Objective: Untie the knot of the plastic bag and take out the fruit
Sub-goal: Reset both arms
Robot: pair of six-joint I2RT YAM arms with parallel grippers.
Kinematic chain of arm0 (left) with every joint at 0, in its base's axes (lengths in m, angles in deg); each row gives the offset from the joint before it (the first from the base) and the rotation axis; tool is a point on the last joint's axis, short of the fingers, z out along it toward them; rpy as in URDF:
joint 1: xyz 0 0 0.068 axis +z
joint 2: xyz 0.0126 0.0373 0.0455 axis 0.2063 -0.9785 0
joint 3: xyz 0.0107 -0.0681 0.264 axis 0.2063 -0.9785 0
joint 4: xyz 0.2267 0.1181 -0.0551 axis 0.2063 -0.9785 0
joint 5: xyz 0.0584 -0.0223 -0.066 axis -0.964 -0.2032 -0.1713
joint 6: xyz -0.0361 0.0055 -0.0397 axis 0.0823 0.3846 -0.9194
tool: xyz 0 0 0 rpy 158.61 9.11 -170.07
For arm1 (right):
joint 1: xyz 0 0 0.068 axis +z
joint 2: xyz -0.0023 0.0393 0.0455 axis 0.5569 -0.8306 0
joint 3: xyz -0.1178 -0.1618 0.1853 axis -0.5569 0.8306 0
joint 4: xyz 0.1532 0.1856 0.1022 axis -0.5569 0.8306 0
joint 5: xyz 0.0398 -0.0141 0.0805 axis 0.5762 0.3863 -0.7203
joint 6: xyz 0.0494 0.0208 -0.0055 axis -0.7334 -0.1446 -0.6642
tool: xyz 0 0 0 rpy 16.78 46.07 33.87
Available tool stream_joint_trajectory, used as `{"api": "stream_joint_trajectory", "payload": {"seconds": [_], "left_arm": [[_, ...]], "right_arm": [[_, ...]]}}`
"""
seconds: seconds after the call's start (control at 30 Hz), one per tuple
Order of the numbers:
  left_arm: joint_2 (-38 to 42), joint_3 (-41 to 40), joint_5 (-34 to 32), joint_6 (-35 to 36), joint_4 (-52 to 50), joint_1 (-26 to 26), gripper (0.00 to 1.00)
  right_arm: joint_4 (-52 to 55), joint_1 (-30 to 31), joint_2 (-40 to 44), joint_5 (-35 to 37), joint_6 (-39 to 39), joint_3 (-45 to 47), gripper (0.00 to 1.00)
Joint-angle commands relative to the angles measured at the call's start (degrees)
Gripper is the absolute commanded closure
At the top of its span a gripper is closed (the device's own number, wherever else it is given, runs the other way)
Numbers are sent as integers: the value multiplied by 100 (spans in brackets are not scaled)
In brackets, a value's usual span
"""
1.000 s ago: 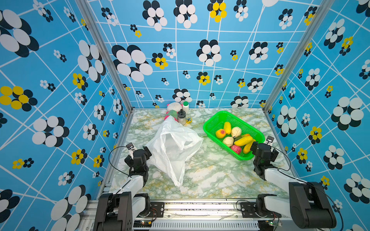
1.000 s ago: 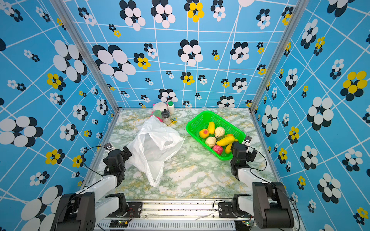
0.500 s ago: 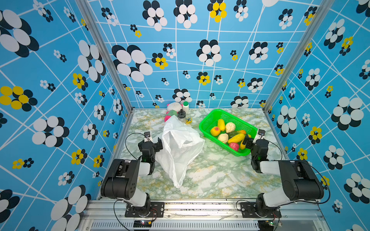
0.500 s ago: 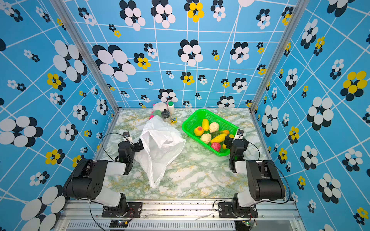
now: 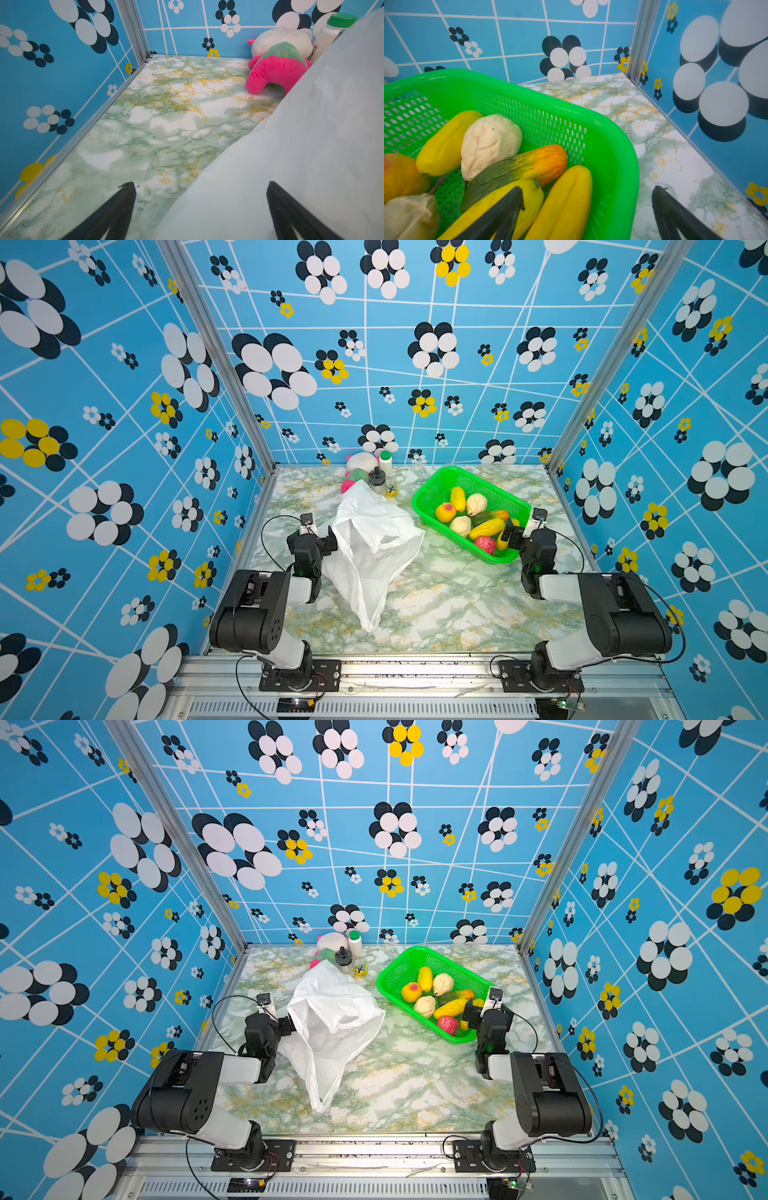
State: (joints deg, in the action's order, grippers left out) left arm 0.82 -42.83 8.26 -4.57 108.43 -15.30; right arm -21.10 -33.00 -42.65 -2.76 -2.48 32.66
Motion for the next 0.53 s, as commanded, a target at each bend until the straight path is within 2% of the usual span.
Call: {"api": "stream_joint_trajectory", "payload": {"seconds": [0.0,0.5], "left_arm": [[-37,64,67,81,61,19,1],[-41,61,68,81,63,18,1]], "right_arm": [[363,83,-110,-372,121,-6,1],[378,84,-95,-423,159,-3,1]]}}
